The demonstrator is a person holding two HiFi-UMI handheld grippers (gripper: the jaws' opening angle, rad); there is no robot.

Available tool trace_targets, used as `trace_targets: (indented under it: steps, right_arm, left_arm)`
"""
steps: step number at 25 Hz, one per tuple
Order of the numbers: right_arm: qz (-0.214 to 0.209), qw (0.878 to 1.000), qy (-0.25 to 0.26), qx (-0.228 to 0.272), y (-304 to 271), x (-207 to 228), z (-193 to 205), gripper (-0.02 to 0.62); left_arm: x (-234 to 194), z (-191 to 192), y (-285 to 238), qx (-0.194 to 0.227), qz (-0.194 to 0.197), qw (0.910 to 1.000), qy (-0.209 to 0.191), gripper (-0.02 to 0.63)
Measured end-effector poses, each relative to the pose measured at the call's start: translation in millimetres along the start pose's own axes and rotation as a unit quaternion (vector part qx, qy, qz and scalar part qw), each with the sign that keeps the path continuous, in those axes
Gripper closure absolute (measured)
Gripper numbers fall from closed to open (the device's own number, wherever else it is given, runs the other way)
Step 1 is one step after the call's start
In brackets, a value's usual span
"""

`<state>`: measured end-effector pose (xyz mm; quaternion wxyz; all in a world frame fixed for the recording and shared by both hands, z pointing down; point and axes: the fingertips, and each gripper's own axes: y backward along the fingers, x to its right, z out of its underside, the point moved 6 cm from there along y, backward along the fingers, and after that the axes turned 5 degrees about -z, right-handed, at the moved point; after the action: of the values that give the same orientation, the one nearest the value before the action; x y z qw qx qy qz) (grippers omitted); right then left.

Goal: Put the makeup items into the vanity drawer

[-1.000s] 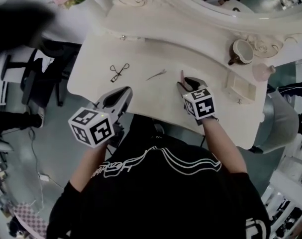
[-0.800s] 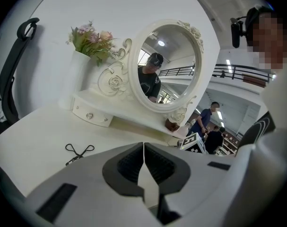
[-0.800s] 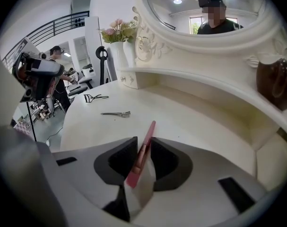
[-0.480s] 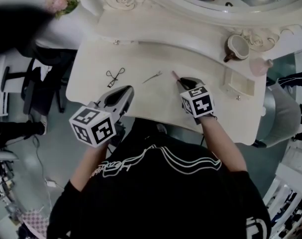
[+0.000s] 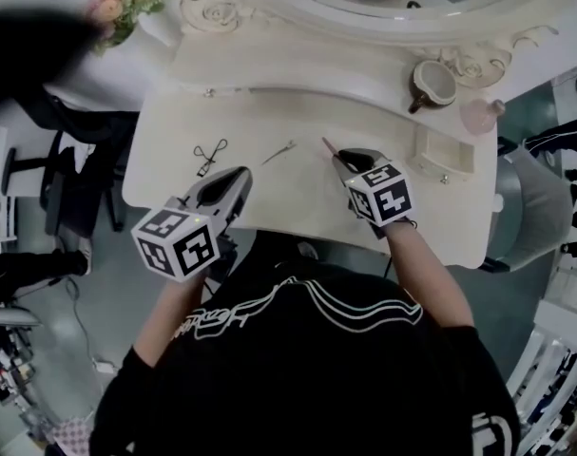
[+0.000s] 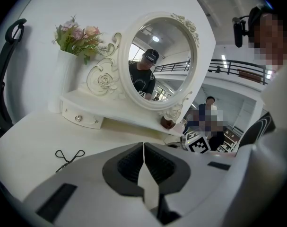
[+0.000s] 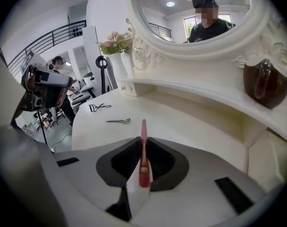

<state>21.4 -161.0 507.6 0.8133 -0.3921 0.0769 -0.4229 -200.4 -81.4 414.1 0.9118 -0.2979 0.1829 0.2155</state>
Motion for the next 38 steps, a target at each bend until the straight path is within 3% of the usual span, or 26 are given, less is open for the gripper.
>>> trace_targets:
  steps: [13,22,30,38]
  right_arm:
    - [0.011,0.997,0.042,0.068,82,16,-8,0.531]
    - [0.068,0.993,0.062,0.079,142,54,1,0.532]
    - [0.132,0.985,0.097,0.056,183,92,13,0.531]
    - [0.146,0.982,0.123,0.001,190,127,32,0.531]
  left_arm:
    - [36,-3,-16,-0.004,0.035,0.9991,-0.022,0.578]
    - [61,-9,-39,-0.017,0.063,0.997,-0.04,0.578]
    - [73,-23,-54,-0.01,0.068,0.9961,-0.055,0.578]
    - [76,-29,-69,-0.022,0.071,0.9954,-0.061,0.578]
